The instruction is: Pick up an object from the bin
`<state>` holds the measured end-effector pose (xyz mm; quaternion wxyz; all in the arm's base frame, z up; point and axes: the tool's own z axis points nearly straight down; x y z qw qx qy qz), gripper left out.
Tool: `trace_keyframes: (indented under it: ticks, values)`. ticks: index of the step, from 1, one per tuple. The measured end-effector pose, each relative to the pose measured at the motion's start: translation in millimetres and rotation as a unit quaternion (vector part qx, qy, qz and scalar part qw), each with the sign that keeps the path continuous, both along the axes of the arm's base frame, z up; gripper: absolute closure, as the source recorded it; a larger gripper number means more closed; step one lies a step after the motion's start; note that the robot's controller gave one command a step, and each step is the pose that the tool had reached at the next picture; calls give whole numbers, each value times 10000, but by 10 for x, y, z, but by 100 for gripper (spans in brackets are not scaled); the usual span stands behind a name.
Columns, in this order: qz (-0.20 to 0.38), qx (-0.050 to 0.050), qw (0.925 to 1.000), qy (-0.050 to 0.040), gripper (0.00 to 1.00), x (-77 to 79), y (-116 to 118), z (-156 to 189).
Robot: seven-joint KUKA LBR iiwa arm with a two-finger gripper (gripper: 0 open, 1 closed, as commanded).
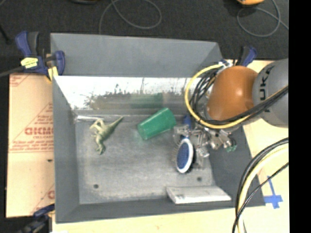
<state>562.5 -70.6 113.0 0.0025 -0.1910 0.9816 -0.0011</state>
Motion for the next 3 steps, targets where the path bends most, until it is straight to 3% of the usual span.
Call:
trace_keyframes:
  ticks: [1, 2, 3]
  values:
    - [1367, 43, 9906, -7, 100, -169, -820, -196]
    - [1363, 44, 9907, -7, 100, -169, -820, -196]
    - [1143, 24, 9934, 49, 100, -226, -507, 312]
